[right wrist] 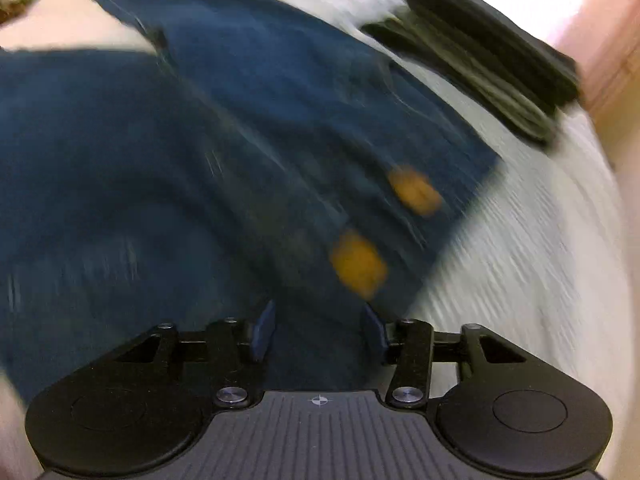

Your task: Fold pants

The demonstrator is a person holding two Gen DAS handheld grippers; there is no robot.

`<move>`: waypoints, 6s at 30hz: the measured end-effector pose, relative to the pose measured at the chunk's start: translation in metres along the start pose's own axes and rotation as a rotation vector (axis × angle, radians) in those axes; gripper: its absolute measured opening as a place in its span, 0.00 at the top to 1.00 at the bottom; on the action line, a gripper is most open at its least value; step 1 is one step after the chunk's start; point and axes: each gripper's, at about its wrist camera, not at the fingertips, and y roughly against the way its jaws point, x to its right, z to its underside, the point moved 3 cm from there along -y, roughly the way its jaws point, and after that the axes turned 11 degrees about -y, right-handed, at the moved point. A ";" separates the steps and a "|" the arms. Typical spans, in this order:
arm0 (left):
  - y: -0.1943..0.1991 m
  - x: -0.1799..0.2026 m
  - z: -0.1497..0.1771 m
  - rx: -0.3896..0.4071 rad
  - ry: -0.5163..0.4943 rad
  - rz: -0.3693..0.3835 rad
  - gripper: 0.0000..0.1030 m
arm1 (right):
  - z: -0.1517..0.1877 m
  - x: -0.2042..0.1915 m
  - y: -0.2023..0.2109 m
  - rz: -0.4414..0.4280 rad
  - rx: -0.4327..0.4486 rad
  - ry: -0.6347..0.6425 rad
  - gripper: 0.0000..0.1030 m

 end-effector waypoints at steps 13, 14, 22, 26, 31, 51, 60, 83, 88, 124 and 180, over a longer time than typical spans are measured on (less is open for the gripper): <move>0.032 -0.053 0.043 -0.016 -0.074 0.068 0.43 | 0.071 -0.036 0.072 0.090 -0.058 -0.275 0.50; 0.040 -0.059 0.044 -0.018 -0.087 0.065 0.42 | 0.073 -0.036 0.084 0.110 -0.060 -0.334 0.50; 0.142 -0.115 0.045 0.037 -0.152 0.084 0.32 | 0.047 -0.089 0.207 -0.003 0.008 -0.541 0.50; 0.195 -0.127 0.046 0.078 -0.184 0.112 0.28 | 0.041 -0.122 0.263 -0.108 0.020 -0.600 0.50; 0.243 -0.129 0.054 0.098 -0.222 0.150 0.28 | 0.039 -0.149 0.310 -0.149 0.013 -0.573 0.49; 0.332 -0.096 0.091 0.175 -0.246 0.136 0.28 | 0.042 -0.139 0.369 -0.168 0.072 -0.489 0.47; 0.351 -0.081 0.127 0.164 -0.251 0.114 0.27 | 0.070 -0.133 0.384 -0.185 0.072 -0.459 0.47; 0.373 -0.065 0.177 0.163 -0.202 0.081 0.27 | 0.109 -0.116 0.392 -0.225 0.056 -0.430 0.47; 0.372 -0.062 0.181 0.158 -0.188 0.074 0.27 | 0.111 -0.113 0.389 -0.234 0.054 -0.431 0.47; 0.193 -0.101 -0.101 0.174 -0.425 0.202 0.27 | -0.111 -0.125 0.237 -0.150 0.007 -0.609 0.47; 0.014 -0.008 -0.176 0.565 -0.944 0.297 0.94 | -0.165 -0.117 0.056 0.027 0.370 0.253 0.97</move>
